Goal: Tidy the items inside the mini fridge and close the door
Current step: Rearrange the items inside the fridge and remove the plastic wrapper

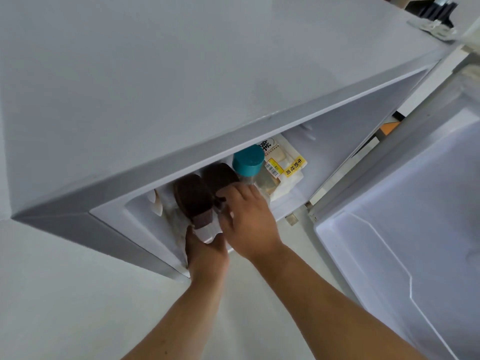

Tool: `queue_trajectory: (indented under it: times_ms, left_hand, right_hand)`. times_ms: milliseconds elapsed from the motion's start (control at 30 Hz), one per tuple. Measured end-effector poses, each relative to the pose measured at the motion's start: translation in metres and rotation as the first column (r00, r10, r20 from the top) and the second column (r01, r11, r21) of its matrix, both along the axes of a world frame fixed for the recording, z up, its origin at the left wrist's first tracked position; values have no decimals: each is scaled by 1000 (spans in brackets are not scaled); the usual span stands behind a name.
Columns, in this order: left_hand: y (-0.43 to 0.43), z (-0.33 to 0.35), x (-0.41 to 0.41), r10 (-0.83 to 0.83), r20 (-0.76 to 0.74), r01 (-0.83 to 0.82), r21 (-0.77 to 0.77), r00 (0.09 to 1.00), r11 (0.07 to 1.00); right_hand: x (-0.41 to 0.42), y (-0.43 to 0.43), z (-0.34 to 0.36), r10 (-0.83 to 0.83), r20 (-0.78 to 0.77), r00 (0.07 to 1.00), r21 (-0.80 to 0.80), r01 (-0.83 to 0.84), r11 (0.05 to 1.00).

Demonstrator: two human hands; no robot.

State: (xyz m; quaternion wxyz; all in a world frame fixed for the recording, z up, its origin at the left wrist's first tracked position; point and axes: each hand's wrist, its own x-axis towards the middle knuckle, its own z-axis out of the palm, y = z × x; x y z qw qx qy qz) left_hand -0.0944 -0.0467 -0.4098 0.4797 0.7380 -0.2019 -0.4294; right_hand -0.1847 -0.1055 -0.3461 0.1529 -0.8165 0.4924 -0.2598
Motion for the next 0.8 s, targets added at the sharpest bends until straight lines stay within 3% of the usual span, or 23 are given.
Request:
queue_trajectory:
  times_ms: [33,100,167,233,333,433,567,800]
  left_hand:
    - [1,-1,1,8,-62,-5,53,998,999]
    - [2,-1,3,-48,-116,61,115,992,991]
    - [-5,3,5,-100,-209,133,146,973,980]
    - [-16,11,6,-113,-301,175,186,947,967]
    - [-34,10,6,-165,-337,232,167,927,958]
    - [-49,10,-2,-180,-410,239,95,894,966]
    - [-57,12,-10,-222,-452,283,72,864,956]
    - [-34,13,-12,-304,-318,350,97,898,932]
  right_hand:
    - [-10,6,-5,-161,145,976,53,155,987]
    - [-27,11,-15,-499,333,800,377,372,848]
    - [-42,1,-24,-708,335,621,632,409,658]
    - [-52,-13,-31,-756,231,612,765,367,530]
    - [-55,-32,-38,-750,183,635,873,246,422]
    - [-56,-46,-43,-738,203,644,907,160,389]
    - [-53,-52,-53,-684,181,707,890,178,419]
    - [-68,-8,-49,-711,224,667,908,123,402]
